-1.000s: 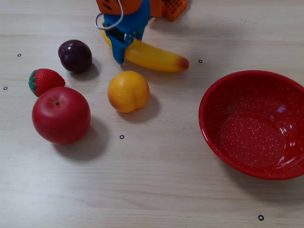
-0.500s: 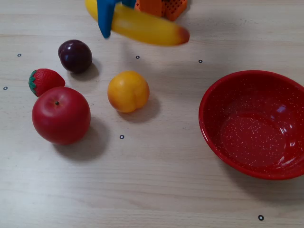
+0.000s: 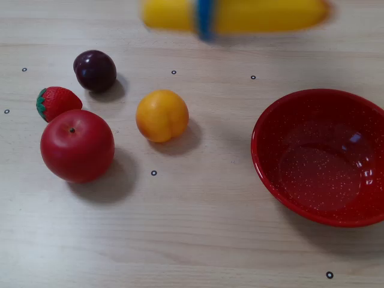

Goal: Put the banana in the red bowl.

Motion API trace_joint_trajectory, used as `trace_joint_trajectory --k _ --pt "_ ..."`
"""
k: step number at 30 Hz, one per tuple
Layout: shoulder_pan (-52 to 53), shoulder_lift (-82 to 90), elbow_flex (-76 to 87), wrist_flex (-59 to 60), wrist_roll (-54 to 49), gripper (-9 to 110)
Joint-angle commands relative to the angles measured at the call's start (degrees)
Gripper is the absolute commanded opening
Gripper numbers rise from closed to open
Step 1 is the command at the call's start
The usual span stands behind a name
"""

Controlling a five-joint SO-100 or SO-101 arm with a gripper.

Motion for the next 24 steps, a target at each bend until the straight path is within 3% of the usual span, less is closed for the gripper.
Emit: trace_joint_trajectory --k 1,11,20,24 --pt "5.9 -4.4 -12.0 -3.3 0.7 0" --pt "14.5 -33.6 -39.0 -1.1 7.1 0" --pt "13.9 -46.2 -44.9 -3.8 12.6 0" --pt "13.1 -48.3 -44.7 -4.7 12.3 21"
